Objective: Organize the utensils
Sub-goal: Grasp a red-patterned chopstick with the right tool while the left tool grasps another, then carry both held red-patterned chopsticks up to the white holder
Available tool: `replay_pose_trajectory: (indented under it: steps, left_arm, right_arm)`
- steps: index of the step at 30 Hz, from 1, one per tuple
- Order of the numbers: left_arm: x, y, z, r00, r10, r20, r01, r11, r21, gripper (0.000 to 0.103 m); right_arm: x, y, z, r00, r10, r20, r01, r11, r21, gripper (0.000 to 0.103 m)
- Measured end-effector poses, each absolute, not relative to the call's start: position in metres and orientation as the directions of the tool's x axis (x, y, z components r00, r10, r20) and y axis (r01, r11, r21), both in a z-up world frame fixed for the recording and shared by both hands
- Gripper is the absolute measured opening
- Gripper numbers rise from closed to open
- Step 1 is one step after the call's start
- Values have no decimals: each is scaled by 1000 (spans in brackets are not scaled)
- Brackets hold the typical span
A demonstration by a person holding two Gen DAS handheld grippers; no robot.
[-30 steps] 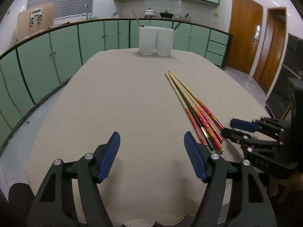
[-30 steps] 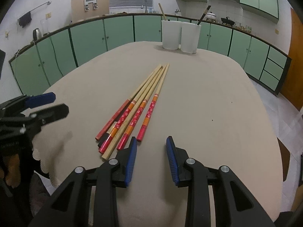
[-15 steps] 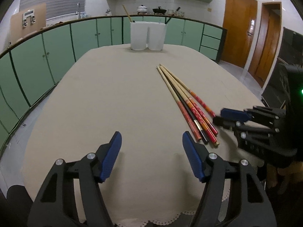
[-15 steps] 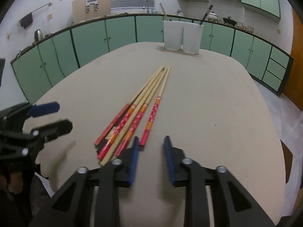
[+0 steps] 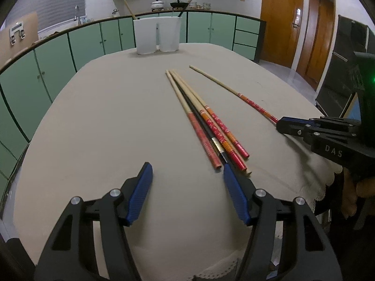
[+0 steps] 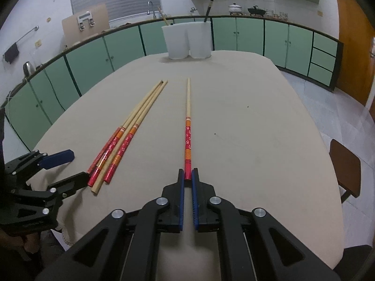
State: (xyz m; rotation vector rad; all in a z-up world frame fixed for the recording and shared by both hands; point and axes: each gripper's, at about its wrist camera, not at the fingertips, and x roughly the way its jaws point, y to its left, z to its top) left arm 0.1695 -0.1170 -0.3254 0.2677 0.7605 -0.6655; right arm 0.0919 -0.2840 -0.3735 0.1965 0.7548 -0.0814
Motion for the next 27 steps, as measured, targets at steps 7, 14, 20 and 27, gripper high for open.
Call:
replay_pose_trajectory:
  steps: [7,14,20,27]
  left_arm:
    - [174,-127,-328,568,-428,-703,611,791,12,60]
    - [179,-125,-326,584,-421,-694,593,805,10,39]
    - [181,-121,-327,608,-413,-678,563,826,2,6]
    - [191,-103,-325,654,-351,-670,470,883,-4,6]
  right_arm:
    - [93,-282,-374,730,-13,-684,141,981,132,6]
    - [98,-278,-374,735,-15,-678,130,984,119,12]
    - [100,-270,-375,739,-74,-670,167,983,76,7]
    - [93,-273,-375,729,-155,-667,254,966,53,6]
